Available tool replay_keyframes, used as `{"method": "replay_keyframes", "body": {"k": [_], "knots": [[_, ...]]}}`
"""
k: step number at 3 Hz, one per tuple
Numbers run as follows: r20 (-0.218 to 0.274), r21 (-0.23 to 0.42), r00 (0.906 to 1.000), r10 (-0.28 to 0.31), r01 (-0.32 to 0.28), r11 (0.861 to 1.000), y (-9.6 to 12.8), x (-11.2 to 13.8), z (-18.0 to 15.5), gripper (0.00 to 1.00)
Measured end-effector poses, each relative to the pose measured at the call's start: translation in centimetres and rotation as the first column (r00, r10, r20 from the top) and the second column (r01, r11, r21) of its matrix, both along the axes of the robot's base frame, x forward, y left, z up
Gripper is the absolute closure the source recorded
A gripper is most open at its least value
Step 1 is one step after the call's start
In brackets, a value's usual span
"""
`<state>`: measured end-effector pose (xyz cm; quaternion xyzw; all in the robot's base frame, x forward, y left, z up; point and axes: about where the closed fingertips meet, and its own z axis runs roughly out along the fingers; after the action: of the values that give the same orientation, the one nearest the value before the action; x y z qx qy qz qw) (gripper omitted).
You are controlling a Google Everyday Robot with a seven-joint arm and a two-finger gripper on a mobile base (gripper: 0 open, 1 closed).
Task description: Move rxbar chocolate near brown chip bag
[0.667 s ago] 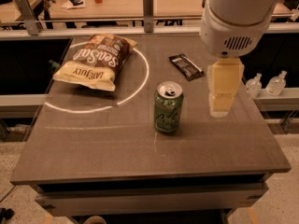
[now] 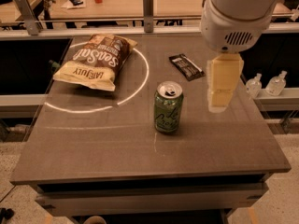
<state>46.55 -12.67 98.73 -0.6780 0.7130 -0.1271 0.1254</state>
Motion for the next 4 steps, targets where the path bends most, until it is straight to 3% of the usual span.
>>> {"method": "replay_keyframes", "body": {"k": [1, 2, 3, 4], "knots": [[0.014, 0.057, 0.9981, -0.06, 0.059, 0.997, -0.6, 1.7, 0.6, 0.0], [-0.01, 0.16, 0.984, -0.178, 0.177, 0.971, -1.3, 3.6, 0.7, 0.0], [-0.024, 0.302, 0.9559, -0.293, 0.286, 0.909, -2.4, 4.5, 0.1, 0.0], [0.01, 0.419, 0.9209, -0.39, 0.35, 0.838, -4.4, 4.6, -0.8, 0.0]]}}
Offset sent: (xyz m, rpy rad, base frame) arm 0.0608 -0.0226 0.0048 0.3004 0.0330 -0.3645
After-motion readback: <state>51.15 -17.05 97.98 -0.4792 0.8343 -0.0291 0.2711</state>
